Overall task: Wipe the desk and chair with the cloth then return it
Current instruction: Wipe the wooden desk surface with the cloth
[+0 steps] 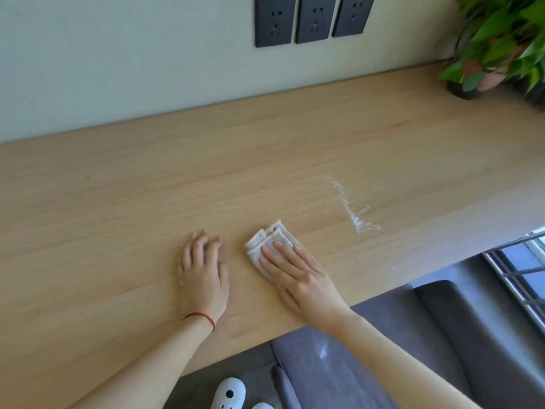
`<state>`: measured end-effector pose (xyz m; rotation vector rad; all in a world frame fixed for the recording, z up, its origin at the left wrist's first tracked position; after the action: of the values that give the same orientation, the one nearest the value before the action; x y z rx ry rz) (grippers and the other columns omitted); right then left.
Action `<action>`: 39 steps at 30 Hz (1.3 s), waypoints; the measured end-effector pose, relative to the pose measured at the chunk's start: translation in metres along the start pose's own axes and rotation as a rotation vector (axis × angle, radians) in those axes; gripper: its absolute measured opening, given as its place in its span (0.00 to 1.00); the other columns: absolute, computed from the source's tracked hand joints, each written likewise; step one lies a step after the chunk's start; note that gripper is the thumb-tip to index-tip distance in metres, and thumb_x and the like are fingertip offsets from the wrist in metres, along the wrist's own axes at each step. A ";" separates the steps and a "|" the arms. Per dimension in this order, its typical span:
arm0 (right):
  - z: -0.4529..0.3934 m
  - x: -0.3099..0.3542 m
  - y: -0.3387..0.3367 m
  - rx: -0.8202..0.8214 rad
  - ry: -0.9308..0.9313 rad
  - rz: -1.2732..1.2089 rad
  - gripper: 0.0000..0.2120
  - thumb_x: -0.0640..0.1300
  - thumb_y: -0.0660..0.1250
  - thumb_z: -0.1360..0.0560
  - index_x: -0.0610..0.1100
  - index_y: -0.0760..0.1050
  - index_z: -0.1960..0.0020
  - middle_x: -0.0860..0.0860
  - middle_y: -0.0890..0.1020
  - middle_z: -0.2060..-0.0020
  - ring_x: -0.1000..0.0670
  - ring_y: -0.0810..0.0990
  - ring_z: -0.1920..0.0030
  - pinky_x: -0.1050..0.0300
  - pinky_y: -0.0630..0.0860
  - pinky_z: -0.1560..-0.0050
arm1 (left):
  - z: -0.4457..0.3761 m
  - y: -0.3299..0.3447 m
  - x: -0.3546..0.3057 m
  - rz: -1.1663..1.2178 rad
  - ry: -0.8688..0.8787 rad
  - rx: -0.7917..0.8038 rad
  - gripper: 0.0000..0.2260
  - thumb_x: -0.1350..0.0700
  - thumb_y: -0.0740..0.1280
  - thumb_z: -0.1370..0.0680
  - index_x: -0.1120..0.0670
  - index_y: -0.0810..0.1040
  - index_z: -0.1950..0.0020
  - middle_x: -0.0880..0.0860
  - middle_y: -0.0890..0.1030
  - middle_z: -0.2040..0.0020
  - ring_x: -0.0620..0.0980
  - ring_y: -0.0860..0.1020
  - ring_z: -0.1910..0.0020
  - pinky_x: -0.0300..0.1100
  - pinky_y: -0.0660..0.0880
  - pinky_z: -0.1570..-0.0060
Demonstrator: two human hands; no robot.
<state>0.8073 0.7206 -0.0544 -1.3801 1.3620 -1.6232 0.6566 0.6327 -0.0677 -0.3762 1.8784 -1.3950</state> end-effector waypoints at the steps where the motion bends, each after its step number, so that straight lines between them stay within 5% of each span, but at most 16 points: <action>1: 0.017 -0.019 -0.010 -0.025 0.039 0.019 0.21 0.42 0.59 0.21 0.46 0.66 0.28 0.52 0.67 0.27 0.47 0.61 0.25 0.47 0.61 0.25 | -0.001 0.000 0.000 0.003 0.002 -0.004 0.15 0.63 0.62 0.26 0.57 0.76 0.40 0.59 0.73 0.35 0.61 0.67 0.32 0.60 0.67 0.36; 6: 0.061 -0.144 -0.053 -0.110 0.547 0.039 0.24 0.35 0.61 0.22 0.42 0.62 0.27 0.43 0.62 0.26 0.41 0.55 0.24 0.37 0.56 0.25 | -0.002 0.003 0.000 -0.032 -0.006 -0.009 0.17 0.64 0.65 0.27 0.56 0.75 0.39 0.59 0.74 0.35 0.62 0.67 0.32 0.60 0.68 0.38; 10: 0.020 -0.193 -0.064 -0.210 0.798 0.079 0.23 0.43 0.53 0.19 0.44 0.57 0.25 0.45 0.59 0.24 0.41 0.53 0.23 0.40 0.51 0.24 | -0.002 0.005 0.000 -0.068 0.003 -0.021 0.17 0.63 0.65 0.28 0.56 0.75 0.39 0.59 0.74 0.35 0.62 0.68 0.32 0.60 0.68 0.38; 16: -0.082 -0.107 -0.016 -0.051 0.464 0.075 0.26 0.46 0.53 0.19 0.49 0.49 0.23 0.50 0.53 0.22 0.46 0.46 0.22 0.45 0.45 0.22 | -0.001 0.007 0.001 -0.086 0.013 -0.027 0.17 0.62 0.64 0.27 0.55 0.75 0.39 0.59 0.74 0.35 0.62 0.68 0.33 0.60 0.68 0.38; 21: -0.008 -0.031 -0.003 0.010 0.103 0.012 0.22 0.48 0.52 0.19 0.50 0.59 0.25 0.53 0.63 0.25 0.48 0.56 0.23 0.47 0.55 0.24 | -0.001 0.006 0.001 -0.078 0.025 -0.039 0.17 0.62 0.64 0.28 0.56 0.75 0.39 0.60 0.74 0.35 0.63 0.69 0.34 0.62 0.69 0.39; 27: 0.000 -0.192 -0.059 -0.130 0.678 0.053 0.23 0.45 0.53 0.18 0.46 0.56 0.24 0.48 0.58 0.23 0.46 0.50 0.22 0.43 0.52 0.23 | -0.003 0.006 0.001 -0.077 0.024 -0.031 0.17 0.60 0.60 0.27 0.56 0.75 0.38 0.59 0.73 0.34 0.62 0.68 0.33 0.61 0.69 0.39; 30: -0.061 -0.197 -0.057 -0.157 0.763 0.068 0.23 0.46 0.50 0.18 0.46 0.54 0.24 0.49 0.56 0.22 0.45 0.49 0.22 0.44 0.49 0.23 | -0.002 0.007 0.001 -0.085 0.013 -0.004 0.18 0.57 0.57 0.26 0.55 0.74 0.38 0.58 0.73 0.33 0.61 0.67 0.32 0.60 0.68 0.37; 34: -0.120 -0.097 -0.010 -0.048 0.451 0.030 0.24 0.47 0.52 0.19 0.50 0.54 0.24 0.50 0.55 0.22 0.46 0.49 0.22 0.44 0.50 0.23 | -0.002 0.004 0.000 -0.077 0.012 -0.004 0.17 0.59 0.59 0.26 0.56 0.74 0.39 0.58 0.73 0.34 0.61 0.68 0.33 0.59 0.69 0.39; 39: -0.019 -0.009 0.002 0.010 0.054 0.021 0.20 0.47 0.54 0.19 0.48 0.64 0.27 0.52 0.66 0.26 0.48 0.58 0.24 0.48 0.57 0.23 | -0.001 0.001 -0.003 -0.076 0.039 -0.023 0.15 0.63 0.64 0.27 0.57 0.75 0.41 0.59 0.74 0.36 0.63 0.70 0.35 0.60 0.69 0.40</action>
<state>0.7915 0.7340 -0.0573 -1.3204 1.3928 -1.6621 0.6582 0.6355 -0.0675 -0.4384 1.9305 -1.4411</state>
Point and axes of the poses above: each hand's wrist, its own z-axis away from the middle knuckle, its own y-axis out of the palm, x = y × z, the point moved 8 cm from there along -z, towards the middle knuckle
